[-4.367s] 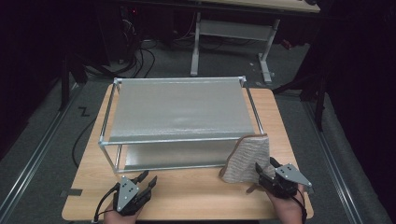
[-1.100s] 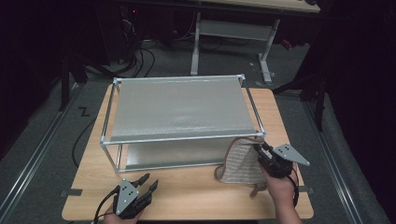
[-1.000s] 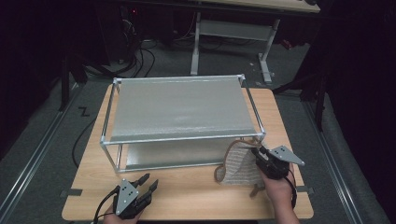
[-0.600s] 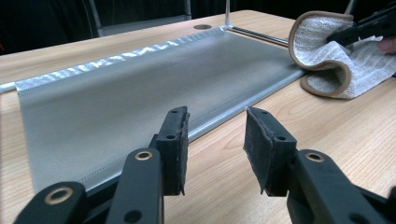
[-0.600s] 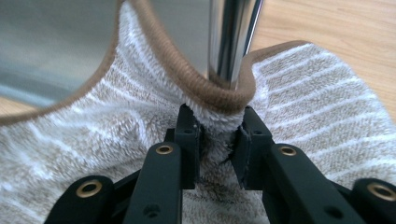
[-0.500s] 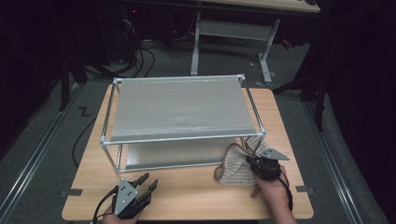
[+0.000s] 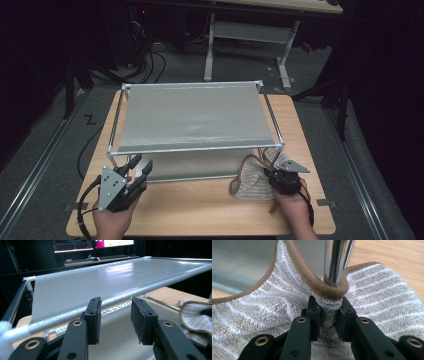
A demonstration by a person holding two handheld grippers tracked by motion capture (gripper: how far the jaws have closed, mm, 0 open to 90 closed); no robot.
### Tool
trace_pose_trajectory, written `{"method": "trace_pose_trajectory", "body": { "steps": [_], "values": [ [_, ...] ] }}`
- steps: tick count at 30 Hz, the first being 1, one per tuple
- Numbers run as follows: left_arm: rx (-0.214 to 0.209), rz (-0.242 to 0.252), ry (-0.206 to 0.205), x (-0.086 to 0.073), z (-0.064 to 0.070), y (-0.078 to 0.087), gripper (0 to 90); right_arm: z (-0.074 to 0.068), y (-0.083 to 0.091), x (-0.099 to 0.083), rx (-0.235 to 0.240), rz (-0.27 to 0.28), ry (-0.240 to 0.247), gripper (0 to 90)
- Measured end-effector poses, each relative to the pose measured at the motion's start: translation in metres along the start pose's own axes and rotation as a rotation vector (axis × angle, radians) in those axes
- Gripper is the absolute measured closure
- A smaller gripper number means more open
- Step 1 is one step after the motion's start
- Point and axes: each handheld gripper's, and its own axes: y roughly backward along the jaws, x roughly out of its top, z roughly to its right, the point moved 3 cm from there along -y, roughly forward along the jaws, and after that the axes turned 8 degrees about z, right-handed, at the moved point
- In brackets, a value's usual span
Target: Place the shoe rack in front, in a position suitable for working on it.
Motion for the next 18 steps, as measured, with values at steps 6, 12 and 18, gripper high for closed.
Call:
{"method": "trace_pose_trajectory", "body": {
  "steps": [6, 12, 18],
  "values": [
    [0.033, -0.009, 0.003, -0.003, -0.009, -0.021, 61.8, -0.001, 0.002, 0.0, 0.002, -0.003, 0.001, 75.0],
    [0.067, -0.054, -0.009, -0.009, -0.024, -0.054, 62.7, -0.001, 0.003, -0.001, 0.005, -0.002, -0.002, 75.0],
    [0.111, -0.087, 0.012, -0.014, -0.043, -0.09, 63.6, -0.002, 0.003, -0.001, 0.01, 0.0, -0.002, 75.1]
  ]
}}
